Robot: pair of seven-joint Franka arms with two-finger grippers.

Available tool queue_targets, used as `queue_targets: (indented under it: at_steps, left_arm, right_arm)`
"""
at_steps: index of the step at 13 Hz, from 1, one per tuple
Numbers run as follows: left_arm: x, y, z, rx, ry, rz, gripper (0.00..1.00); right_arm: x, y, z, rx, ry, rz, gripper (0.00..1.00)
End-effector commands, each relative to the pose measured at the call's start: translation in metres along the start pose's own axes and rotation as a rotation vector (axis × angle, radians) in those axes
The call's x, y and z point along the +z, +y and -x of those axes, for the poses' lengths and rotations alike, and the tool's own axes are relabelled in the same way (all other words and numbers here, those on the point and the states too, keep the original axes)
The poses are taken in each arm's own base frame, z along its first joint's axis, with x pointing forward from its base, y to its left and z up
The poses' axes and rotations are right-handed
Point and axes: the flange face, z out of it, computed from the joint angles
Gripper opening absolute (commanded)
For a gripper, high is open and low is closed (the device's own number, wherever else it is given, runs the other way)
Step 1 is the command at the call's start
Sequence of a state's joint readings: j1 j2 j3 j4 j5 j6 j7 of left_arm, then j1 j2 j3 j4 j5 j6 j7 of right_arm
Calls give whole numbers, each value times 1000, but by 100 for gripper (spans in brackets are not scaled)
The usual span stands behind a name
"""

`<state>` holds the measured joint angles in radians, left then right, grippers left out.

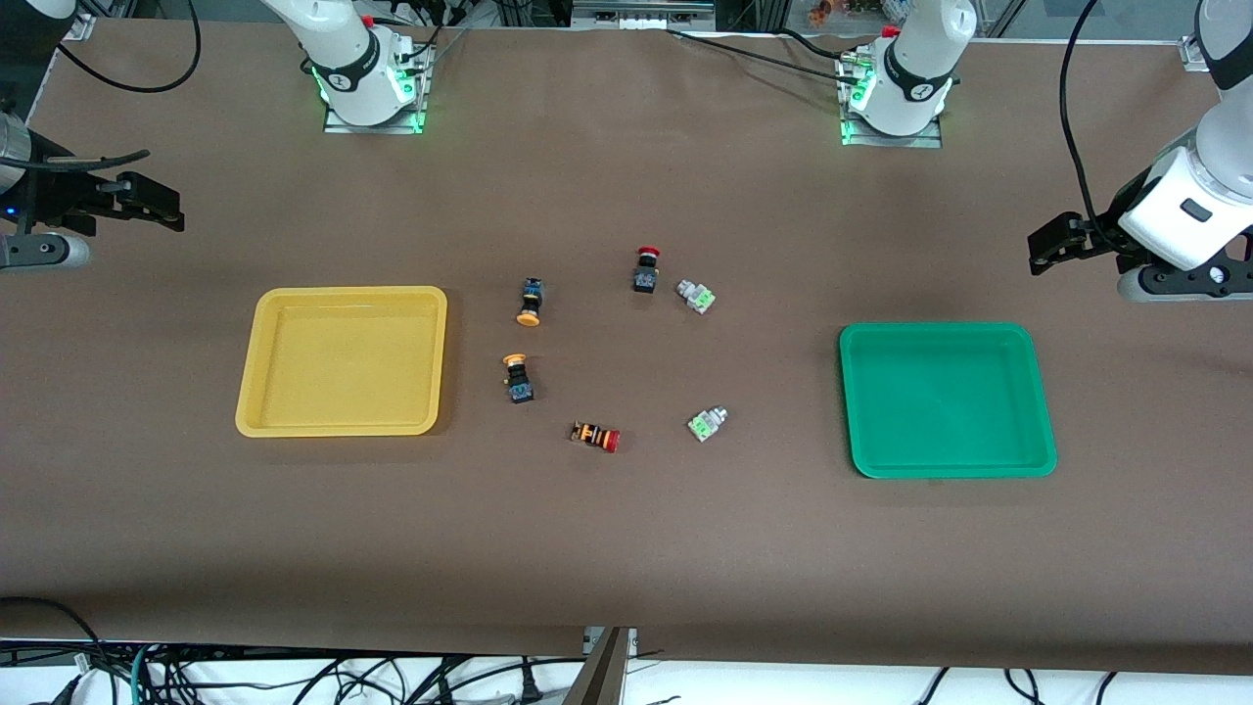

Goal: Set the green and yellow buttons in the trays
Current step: 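Move the right gripper and the left gripper out over the trays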

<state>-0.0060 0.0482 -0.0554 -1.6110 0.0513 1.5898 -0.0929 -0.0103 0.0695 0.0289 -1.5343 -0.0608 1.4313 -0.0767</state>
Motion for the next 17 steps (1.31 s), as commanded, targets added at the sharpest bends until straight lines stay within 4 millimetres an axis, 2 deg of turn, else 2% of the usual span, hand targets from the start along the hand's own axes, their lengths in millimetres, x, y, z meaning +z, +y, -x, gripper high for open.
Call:
queue_targets:
  at_steps: [1,6,8,9,10,12,13,14,15,16,17]
  left_arm:
    - [-4,-1,-2,-2,-11,24,100]
    - [-5,-1,-2,-3,-10,24,100]
    - [-3,3,0,9,-23,22,100]
    - [8,10,-5,19,-54,20,100]
    - [15,26,-7,47,-69,17,100]
    - [44,65,-18,115,-116,18,100]
    - [51,83,-31,140,-119,42,100]
    - [55,97,-49,155,-112,81,100]
    - [63,114,-62,171,-118,118,100]
    - [75,136,-71,197,-127,133,100]
    - [80,154,-82,222,-95,143,100]
  right_arm:
    - [-5,1,-1,1,3,-13,100]
    - [-4,1,-3,1,6,-12,100]
    - [-4,-7,-5,-7,7,-12,100]
    - [6,-16,-13,-24,-9,-8,100]
    - [15,-17,-20,-28,-23,-15,100]
    - [37,-19,-33,-46,-64,-15,100]
    - [59,-34,-47,-71,-101,-19,100]
    - [68,-61,-58,-114,-86,-9,100]
    - [80,-91,-72,-153,-54,7,100]
    - [93,-130,-85,-208,-23,18,100]
    - [112,-157,-96,-251,-9,28,100]
